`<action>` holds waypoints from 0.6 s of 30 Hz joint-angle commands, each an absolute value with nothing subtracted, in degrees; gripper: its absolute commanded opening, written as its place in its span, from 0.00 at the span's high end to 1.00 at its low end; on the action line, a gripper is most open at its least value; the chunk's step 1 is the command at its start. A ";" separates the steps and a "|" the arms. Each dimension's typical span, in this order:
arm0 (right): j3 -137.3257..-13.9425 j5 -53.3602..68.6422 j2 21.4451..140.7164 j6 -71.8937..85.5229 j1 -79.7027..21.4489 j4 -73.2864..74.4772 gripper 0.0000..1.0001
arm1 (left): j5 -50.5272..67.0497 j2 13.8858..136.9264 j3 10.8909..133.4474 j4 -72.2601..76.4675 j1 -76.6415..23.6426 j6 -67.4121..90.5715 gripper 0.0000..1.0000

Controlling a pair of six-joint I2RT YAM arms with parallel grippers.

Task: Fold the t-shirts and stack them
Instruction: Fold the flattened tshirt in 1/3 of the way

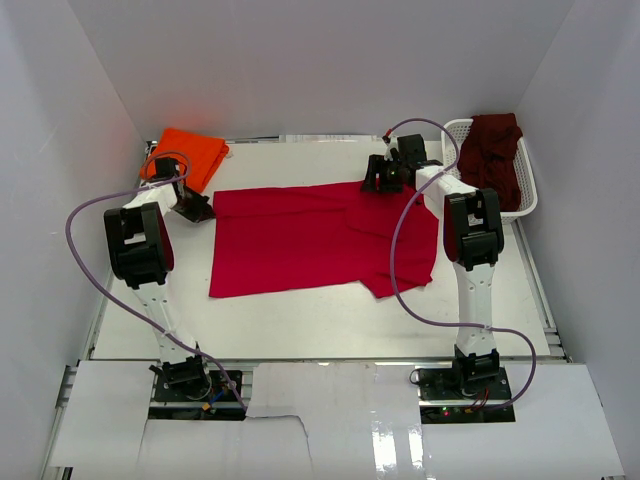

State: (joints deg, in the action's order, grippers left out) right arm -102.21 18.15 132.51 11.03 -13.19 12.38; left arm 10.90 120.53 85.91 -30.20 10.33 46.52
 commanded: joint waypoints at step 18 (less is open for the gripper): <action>-102.04 16.52 133.86 9.49 -12.22 15.29 0.30 | 11.16 116.02 87.80 -34.01 10.63 43.77 1.00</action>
